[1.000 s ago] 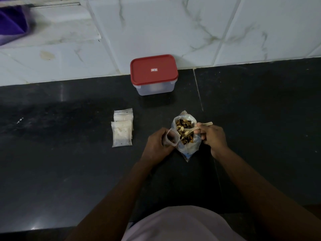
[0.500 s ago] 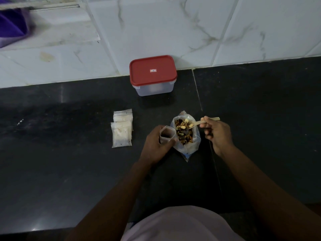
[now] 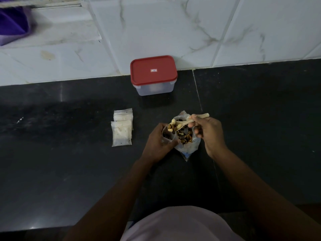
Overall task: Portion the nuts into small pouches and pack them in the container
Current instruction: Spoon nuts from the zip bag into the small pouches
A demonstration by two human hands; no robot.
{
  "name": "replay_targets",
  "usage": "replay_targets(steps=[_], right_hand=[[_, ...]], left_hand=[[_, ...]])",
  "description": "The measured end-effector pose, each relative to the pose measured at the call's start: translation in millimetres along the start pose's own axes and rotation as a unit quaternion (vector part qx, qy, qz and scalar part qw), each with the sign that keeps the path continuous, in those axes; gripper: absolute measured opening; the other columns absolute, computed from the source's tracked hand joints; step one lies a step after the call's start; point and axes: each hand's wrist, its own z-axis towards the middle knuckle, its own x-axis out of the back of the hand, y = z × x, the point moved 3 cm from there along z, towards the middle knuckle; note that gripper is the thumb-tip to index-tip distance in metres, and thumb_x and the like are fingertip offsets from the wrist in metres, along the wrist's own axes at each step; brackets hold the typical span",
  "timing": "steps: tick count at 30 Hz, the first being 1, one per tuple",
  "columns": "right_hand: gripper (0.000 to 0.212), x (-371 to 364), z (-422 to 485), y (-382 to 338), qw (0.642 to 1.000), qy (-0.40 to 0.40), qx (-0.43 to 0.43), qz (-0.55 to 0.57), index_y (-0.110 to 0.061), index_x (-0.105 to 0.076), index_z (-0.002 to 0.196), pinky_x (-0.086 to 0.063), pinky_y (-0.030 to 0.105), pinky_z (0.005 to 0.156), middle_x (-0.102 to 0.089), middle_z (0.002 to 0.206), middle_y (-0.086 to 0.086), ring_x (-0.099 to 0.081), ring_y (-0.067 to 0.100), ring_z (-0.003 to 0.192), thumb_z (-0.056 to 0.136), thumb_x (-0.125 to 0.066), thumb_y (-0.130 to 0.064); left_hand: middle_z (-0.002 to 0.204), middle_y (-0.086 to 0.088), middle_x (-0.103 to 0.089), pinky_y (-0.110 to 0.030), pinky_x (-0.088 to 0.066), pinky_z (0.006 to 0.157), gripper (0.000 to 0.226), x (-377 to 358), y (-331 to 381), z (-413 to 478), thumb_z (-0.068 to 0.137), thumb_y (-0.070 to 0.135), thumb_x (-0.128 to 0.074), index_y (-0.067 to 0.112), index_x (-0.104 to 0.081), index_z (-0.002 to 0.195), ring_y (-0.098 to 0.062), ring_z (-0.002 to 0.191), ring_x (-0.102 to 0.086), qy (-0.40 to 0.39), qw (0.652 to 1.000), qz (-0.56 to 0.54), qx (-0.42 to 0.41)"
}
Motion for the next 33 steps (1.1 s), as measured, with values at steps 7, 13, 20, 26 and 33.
replay_targets(steps=[7, 13, 20, 26, 33], right_hand=[[0.012, -6, -13, 16, 0.99, -0.014, 0.06, -0.125, -0.019, -0.077, 0.092, -0.048, 0.027, 0.069, -0.077, 0.084, -0.001, -0.064, 0.0, 0.068, 0.095, -0.07, -0.028], [0.016, -9, -23, 12, 0.954, -0.065, 0.168, -0.242, -0.019, -0.077, 0.109, -0.059, 0.023, 0.083, -0.077, 0.097, -0.009, -0.071, -0.002, 0.092, 0.094, -0.071, -0.021], [0.023, -4, -35, 13, 0.87, -0.117, 0.333, -0.344, -0.028, -0.075, 0.111, -0.054, 0.02, 0.088, -0.07, 0.107, -0.02, -0.066, -0.002, 0.104, 0.089, -0.074, -0.02], [0.023, 3, -34, 18, 0.928, -0.075, 0.273, -0.244, -0.02, -0.077, 0.112, -0.059, 0.024, 0.081, -0.076, 0.104, -0.011, -0.071, 0.002, 0.097, 0.09, -0.074, -0.012], [0.015, 24, -18, 7, 0.973, 0.069, 0.179, -0.131, -0.02, -0.075, 0.109, -0.056, 0.018, 0.073, -0.078, 0.093, -0.007, -0.073, 0.003, 0.09, 0.097, -0.067, -0.024]], left_hand=[[0.11, 0.01, -0.067, -0.04, -0.058, 0.089, 0.035, 2, -1, -4, 0.086, 0.033, -0.078, 0.028, -0.059, 0.114, -0.005, 0.102, -0.066, 0.014, 1.0, 0.006, -0.005], [0.108, 0.011, -0.067, -0.025, -0.055, 0.086, 0.035, 2, 0, -4, 0.086, 0.025, -0.08, 0.027, -0.06, 0.115, -0.001, 0.1, -0.065, 0.013, 1.0, 0.012, -0.005], [0.111, 0.011, -0.068, -0.02, -0.054, 0.088, 0.036, 3, 0, -4, 0.085, 0.022, -0.081, 0.025, -0.061, 0.115, -0.002, 0.105, -0.065, 0.02, 1.0, 0.004, -0.017], [0.111, 0.011, -0.067, -0.027, -0.056, 0.089, 0.036, 2, -1, -4, 0.084, 0.021, -0.081, 0.028, -0.061, 0.114, -0.003, 0.104, -0.065, 0.015, 1.0, 0.005, -0.009], [0.112, 0.012, -0.067, -0.015, -0.052, 0.085, 0.037, 5, -2, -6, 0.084, 0.018, -0.082, 0.027, -0.061, 0.114, 0.0, 0.106, -0.064, 0.015, 1.0, 0.008, -0.011]])
